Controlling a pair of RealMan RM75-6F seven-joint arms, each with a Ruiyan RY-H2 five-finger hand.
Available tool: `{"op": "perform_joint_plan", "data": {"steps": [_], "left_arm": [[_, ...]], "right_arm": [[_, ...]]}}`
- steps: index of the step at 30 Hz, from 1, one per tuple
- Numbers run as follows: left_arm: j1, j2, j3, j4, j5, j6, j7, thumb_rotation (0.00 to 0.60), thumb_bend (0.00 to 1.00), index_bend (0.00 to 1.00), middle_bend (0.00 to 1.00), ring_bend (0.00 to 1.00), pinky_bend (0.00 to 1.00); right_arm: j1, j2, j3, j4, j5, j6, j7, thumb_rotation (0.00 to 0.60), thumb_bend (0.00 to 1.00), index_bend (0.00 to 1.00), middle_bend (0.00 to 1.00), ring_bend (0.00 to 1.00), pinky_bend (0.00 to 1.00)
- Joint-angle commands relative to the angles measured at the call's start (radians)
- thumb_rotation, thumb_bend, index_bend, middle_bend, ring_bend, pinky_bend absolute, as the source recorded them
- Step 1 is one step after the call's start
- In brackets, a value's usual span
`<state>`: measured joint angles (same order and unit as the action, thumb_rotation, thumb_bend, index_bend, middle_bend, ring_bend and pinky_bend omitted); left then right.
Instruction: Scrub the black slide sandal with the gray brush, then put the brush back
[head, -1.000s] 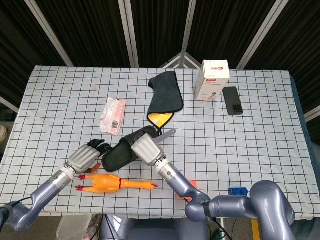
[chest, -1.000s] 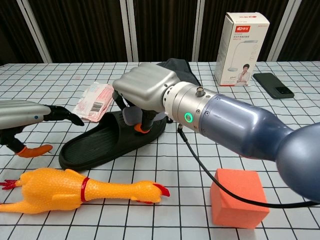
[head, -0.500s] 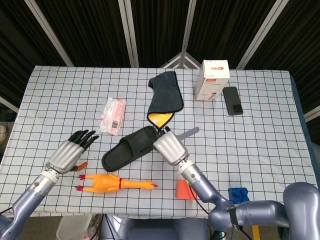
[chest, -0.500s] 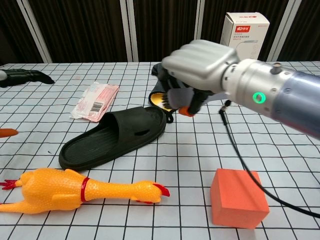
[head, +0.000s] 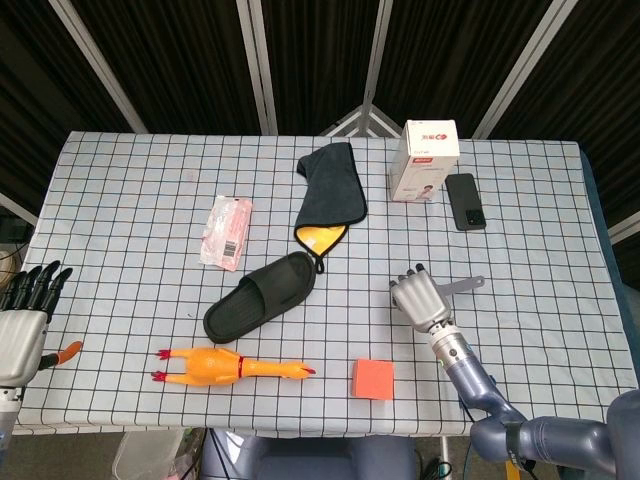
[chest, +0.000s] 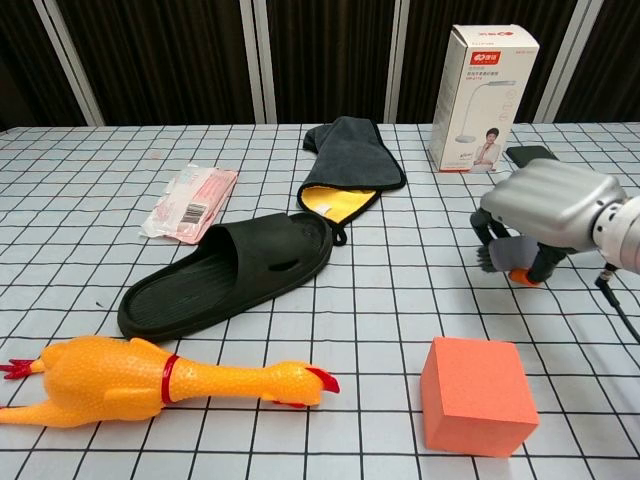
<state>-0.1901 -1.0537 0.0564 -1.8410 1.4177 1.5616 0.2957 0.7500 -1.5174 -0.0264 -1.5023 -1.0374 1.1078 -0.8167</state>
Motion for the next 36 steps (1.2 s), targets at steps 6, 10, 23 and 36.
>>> {"op": "perform_joint_plan", "data": {"steps": [6, 10, 23, 36], "left_arm": [[0.029, -0.027, -0.001, 0.026, 0.036, 0.021, -0.015, 0.600, 0.16, 0.00, 0.00, 0.00, 0.05], [0.035, -0.037, -0.011, 0.046, 0.034, 0.014, -0.026, 0.600, 0.16, 0.00, 0.00, 0.00, 0.05], [0.055, -0.041, -0.028, 0.070, 0.051, 0.003, -0.064, 0.600, 0.16, 0.00, 0.00, 0.00, 0.05], [0.081, -0.042, -0.032, 0.072, 0.091, 0.019, -0.074, 0.600, 0.16, 0.00, 0.00, 0.00, 0.05]], "right_arm": [[-0.014, -0.046, -0.033, 0.122, 0.023, -0.072, -0.032, 0.600, 1.00, 0.76, 0.68, 0.48, 0.37], [-0.012, -0.045, -0.021, 0.134, 0.030, -0.085, -0.040, 0.600, 1.00, 0.59, 0.61, 0.48, 0.37], [0.005, -0.002, 0.002, 0.047, 0.069, -0.098, -0.125, 0.600, 0.99, 0.09, 0.31, 0.39, 0.34], [0.018, 0.066, 0.045, -0.126, 0.069, -0.024, -0.170, 0.600, 0.47, 0.00, 0.09, 0.27, 0.29]]}}
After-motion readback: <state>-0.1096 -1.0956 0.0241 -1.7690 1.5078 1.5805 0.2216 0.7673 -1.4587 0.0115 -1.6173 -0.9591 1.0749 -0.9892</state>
